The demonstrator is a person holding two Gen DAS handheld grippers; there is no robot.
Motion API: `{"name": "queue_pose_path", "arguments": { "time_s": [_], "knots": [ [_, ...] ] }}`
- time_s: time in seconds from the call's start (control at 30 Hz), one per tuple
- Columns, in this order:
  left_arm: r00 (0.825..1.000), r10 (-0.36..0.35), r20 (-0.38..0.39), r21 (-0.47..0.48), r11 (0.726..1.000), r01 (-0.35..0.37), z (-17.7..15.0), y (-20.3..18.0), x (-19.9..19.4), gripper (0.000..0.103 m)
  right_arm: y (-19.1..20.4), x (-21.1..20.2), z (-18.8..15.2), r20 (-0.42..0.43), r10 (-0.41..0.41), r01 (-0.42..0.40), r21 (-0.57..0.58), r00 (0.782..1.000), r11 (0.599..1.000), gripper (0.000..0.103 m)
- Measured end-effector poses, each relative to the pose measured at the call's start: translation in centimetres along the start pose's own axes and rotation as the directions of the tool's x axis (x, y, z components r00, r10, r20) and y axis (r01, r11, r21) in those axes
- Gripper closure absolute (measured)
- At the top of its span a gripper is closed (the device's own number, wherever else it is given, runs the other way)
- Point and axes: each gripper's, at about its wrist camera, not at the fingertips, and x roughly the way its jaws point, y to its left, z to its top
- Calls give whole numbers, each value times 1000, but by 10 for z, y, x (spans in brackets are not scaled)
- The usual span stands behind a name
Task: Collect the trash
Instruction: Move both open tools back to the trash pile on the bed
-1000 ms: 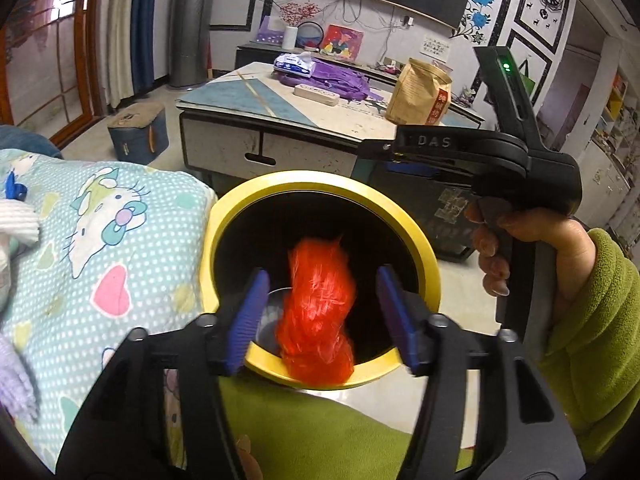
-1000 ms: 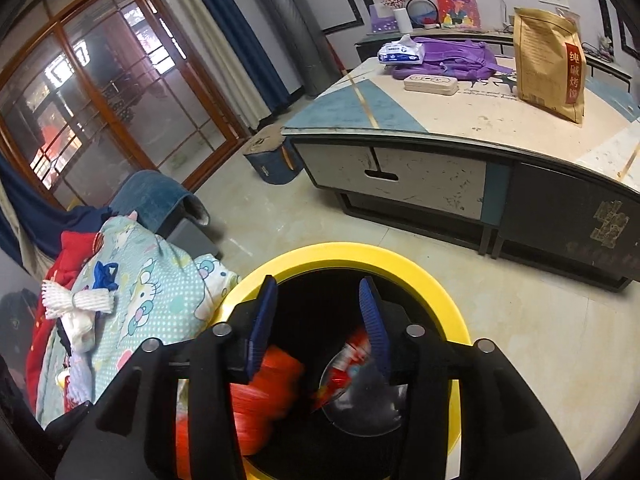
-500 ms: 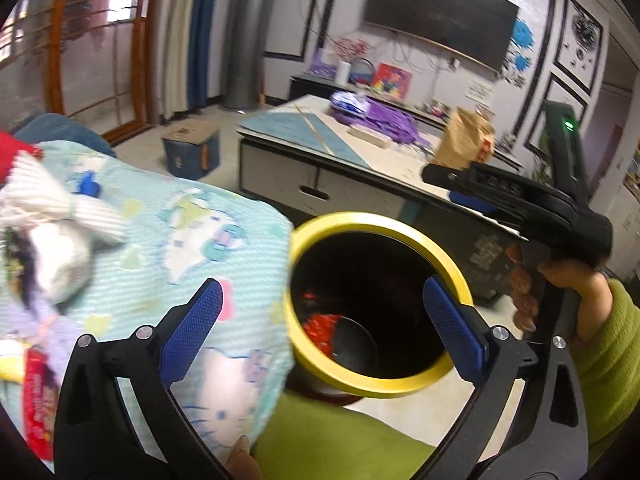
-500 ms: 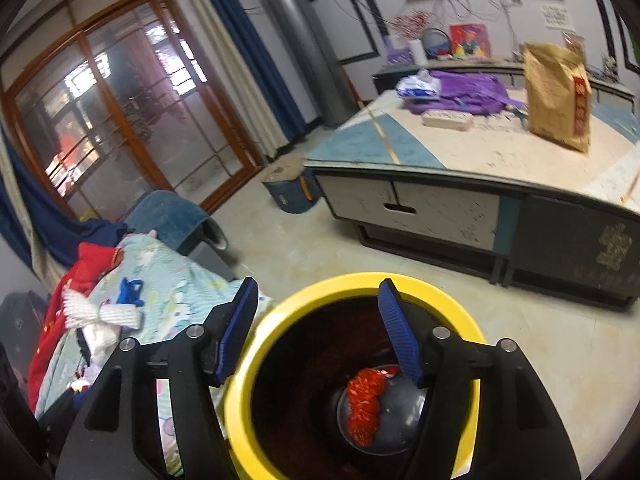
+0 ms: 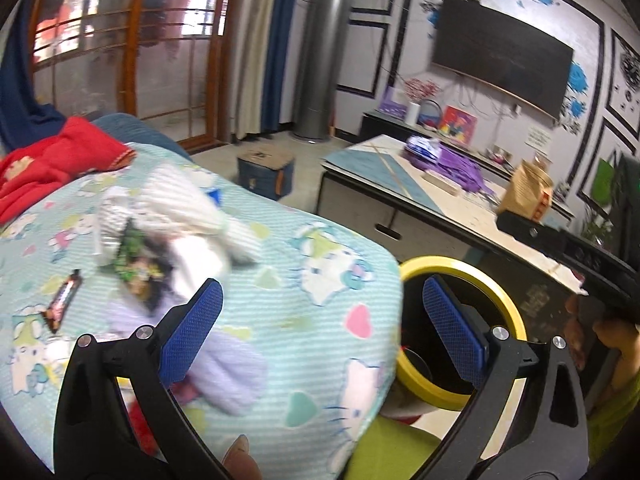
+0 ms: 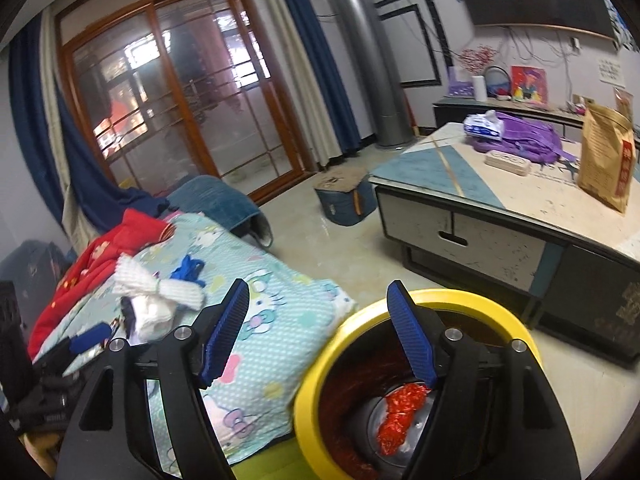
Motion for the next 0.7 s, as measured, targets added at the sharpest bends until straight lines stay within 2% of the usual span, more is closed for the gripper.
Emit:
{"name": "queue_pose_path", "arguments": {
  "time_s": [0.4,0.7],
  "knots": [
    [991,125,39,-125,985,-119,6,67,-22,11,60,14,-9,-55,93,-98,-89,994,991,34],
    [978,201,49,-189,964,-189,8,104,-36,11,112,32,-20,-136,193,-211,-137,972,968,34]
  ]
}}
